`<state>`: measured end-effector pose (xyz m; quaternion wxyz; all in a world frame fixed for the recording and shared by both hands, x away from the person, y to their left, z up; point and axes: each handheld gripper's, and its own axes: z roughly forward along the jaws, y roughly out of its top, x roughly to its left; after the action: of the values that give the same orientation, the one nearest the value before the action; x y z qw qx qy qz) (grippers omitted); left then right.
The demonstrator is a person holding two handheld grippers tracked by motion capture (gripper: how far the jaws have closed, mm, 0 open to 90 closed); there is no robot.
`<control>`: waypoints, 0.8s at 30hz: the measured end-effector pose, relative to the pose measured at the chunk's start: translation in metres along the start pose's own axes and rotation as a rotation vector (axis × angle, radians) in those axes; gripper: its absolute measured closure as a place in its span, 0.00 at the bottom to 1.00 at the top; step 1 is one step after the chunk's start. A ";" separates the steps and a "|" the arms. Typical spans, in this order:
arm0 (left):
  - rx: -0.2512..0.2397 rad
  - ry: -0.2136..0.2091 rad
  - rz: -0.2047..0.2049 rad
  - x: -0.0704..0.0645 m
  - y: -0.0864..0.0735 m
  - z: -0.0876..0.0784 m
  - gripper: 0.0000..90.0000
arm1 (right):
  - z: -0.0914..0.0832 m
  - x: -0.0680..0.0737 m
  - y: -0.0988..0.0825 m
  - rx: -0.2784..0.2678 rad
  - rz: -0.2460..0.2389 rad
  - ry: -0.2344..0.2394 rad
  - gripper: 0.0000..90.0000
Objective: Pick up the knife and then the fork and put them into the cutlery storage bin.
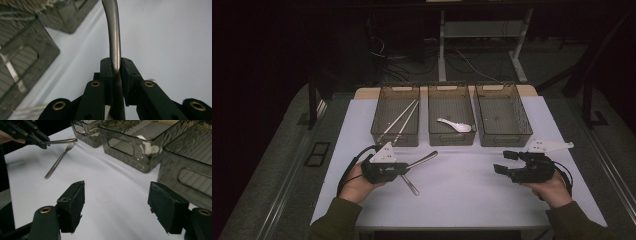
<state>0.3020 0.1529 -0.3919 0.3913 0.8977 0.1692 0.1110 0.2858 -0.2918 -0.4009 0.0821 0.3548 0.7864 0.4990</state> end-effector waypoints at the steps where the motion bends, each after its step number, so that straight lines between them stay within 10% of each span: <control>1: -0.012 0.009 -0.001 -0.001 0.003 0.001 0.88 | 0.001 0.001 0.000 -0.001 0.003 0.006 0.32; 24: -0.117 0.017 -0.004 -0.025 0.061 0.037 0.88 | 0.036 0.019 0.030 -0.046 0.068 0.112 0.31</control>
<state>0.3046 0.0796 -0.3737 0.4420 0.8720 0.1674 0.1274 0.3029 -0.2459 -0.3887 0.0289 0.3507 0.7657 0.5384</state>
